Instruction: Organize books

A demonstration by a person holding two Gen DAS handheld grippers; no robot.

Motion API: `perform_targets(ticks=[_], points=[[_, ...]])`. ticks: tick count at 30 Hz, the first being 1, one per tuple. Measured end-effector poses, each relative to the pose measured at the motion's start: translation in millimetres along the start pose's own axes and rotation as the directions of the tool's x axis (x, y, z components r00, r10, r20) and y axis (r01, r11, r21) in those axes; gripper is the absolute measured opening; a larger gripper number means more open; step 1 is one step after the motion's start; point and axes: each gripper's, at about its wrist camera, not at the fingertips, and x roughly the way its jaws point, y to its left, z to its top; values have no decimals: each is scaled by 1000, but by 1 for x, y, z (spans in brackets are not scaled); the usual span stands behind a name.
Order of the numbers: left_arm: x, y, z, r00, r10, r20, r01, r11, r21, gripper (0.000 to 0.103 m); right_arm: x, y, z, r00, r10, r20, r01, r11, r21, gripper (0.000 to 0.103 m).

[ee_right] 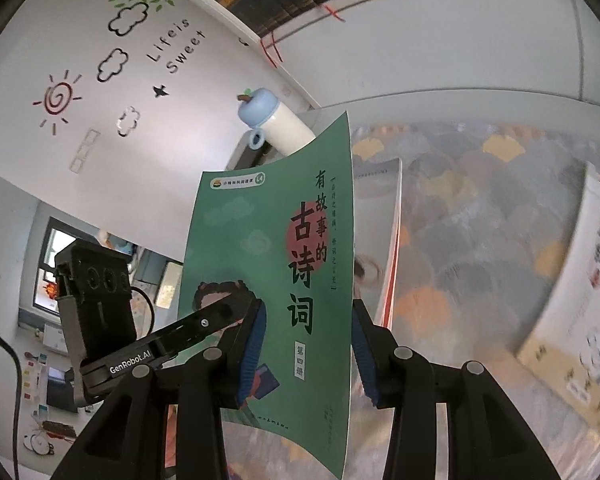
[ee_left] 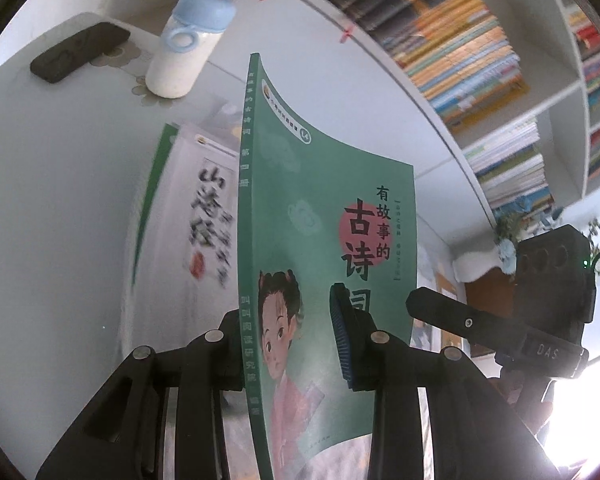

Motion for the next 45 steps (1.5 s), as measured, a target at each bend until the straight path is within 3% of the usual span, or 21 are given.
perform_targets(ticks=[3, 6, 15, 18, 21, 27, 29, 31, 35, 38, 42, 45], points=[[13, 17, 14, 1000, 28, -4, -28, 999, -35, 31, 21, -6, 15, 1000, -20, -19, 20, 1000, 15, 42], [20, 36, 26, 1000, 10, -9, -11, 996, -87, 31, 39, -14, 24, 999, -29, -45, 30, 999, 38, 43], [25, 45, 26, 999, 13, -31, -16, 995, -101, 31, 72, -37, 29, 994, -38, -102, 46, 996, 83, 42], [15, 48, 20, 998, 55, -11, -56, 993, -108, 34, 72, -37, 29, 994, -45, -102, 53, 996, 78, 42], [-1, 55, 19, 995, 96, 21, -92, 988, -126, 34, 71, -31, 31, 990, -106, -95, 109, 994, 27, 42], [-37, 75, 11, 977, 201, 74, -187, 968, -168, 34, 49, -39, 29, 992, -122, -43, 124, 991, 54, 42], [-40, 81, 8, 972, 224, 76, -207, 961, -185, 34, 36, -39, 29, 977, -213, 9, 212, 976, 46, 42], [-39, 86, 5, 968, 240, 71, -220, 951, -217, 34, 32, -37, 31, 936, -350, 39, 350, 937, 22, 42], [-37, 91, -5, 959, 276, 59, -253, 933, -256, 34, 48, -41, 32, 872, -489, -21, 488, 872, -19, 42], [-42, 94, -18, 935, 350, 59, -322, 905, -277, 34, 58, -49, 24, 862, -502, -71, 503, 864, -13, 42], [-30, 96, -34, 950, 311, -18, -305, 913, -270, 34, 59, -53, 10, 864, -490, -114, 493, 870, -8, 42], [-25, 83, -39, 936, 351, -22, -347, 912, -217, 34, 61, -46, 3, 874, -469, -130, 471, 882, -19, 42]])
